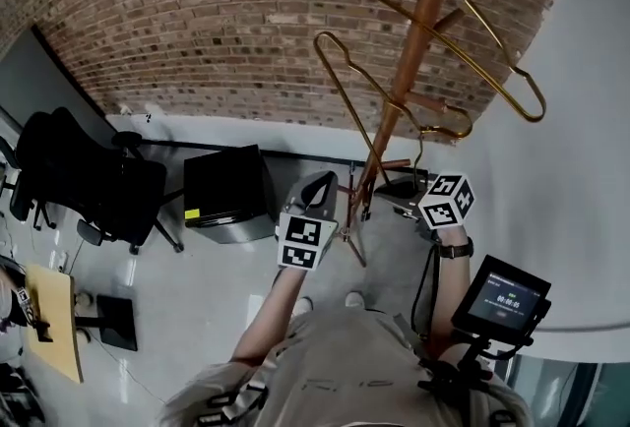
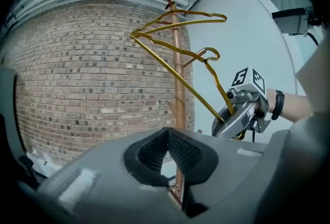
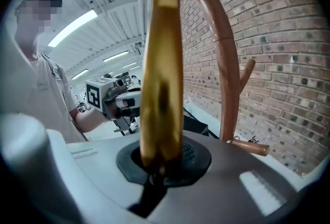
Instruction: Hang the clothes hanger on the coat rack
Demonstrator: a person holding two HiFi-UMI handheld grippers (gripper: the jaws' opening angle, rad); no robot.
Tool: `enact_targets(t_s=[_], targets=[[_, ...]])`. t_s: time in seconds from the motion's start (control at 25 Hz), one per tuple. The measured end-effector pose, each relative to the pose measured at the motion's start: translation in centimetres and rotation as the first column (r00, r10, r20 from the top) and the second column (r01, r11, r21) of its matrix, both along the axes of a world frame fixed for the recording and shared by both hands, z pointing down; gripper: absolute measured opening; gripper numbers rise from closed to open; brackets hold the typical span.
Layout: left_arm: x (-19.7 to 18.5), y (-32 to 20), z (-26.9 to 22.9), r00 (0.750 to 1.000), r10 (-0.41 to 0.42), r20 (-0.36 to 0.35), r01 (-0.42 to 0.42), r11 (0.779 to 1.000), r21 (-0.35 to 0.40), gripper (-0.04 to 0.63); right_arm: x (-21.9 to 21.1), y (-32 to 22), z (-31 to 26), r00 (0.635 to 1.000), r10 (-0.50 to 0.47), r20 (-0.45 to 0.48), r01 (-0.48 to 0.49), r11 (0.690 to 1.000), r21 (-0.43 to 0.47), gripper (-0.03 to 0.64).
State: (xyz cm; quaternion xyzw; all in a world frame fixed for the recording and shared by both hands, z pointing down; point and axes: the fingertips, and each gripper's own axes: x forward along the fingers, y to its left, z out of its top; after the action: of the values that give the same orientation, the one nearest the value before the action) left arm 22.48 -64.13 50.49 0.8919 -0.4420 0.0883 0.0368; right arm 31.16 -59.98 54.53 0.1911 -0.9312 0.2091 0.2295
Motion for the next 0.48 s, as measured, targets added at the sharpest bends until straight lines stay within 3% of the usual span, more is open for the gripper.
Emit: enact_targets(t_s=[0.48], targets=[[-1.5, 0.1, 0.4, 0.997, -0.082, -0.005, 0.082, 0.997, -0.012, 0.000, -1.3, 0.2, 1.1, 0.991, -0.125, -0.036, 0.123, 0.991, -0.053, 0.005]])
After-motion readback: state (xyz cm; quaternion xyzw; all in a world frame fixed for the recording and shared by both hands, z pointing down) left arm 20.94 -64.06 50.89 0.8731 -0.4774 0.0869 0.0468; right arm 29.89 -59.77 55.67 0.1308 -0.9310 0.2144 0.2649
